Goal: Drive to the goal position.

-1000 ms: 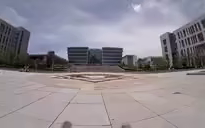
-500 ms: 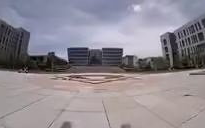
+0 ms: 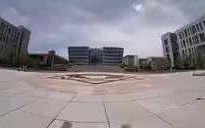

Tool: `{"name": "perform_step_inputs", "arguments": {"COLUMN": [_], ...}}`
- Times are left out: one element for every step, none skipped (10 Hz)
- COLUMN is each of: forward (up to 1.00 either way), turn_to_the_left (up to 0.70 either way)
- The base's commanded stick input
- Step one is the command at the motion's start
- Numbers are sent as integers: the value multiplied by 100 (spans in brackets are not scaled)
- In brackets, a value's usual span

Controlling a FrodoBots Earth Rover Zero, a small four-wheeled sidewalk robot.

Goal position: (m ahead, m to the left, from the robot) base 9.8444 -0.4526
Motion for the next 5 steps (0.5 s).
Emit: {"name": "perform_step_inputs", "arguments": {"forward": [70, 70, 70, 70, 70], "turn_to_the_left": [-33, -33, -33, -33, -33]}}
